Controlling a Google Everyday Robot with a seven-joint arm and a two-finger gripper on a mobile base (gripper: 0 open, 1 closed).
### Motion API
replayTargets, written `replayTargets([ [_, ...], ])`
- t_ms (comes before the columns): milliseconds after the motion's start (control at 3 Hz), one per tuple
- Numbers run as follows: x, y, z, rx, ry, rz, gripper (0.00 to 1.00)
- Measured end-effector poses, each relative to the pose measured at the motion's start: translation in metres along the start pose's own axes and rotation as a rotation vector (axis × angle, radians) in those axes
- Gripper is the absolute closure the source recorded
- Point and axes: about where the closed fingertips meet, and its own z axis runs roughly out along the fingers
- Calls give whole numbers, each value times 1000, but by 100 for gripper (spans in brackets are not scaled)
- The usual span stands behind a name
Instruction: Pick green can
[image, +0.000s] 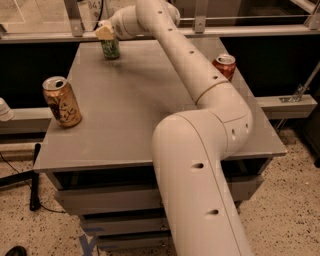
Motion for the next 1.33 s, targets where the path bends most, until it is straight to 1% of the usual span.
replayTargets([
  [333,2,-2,-8,5,4,-5,89],
  [667,1,-6,-50,-3,-19,11,100],
  [1000,-8,-2,-117,-36,-80,51,100],
  [1333,-10,8,-183,-104,-186,137,100],
])
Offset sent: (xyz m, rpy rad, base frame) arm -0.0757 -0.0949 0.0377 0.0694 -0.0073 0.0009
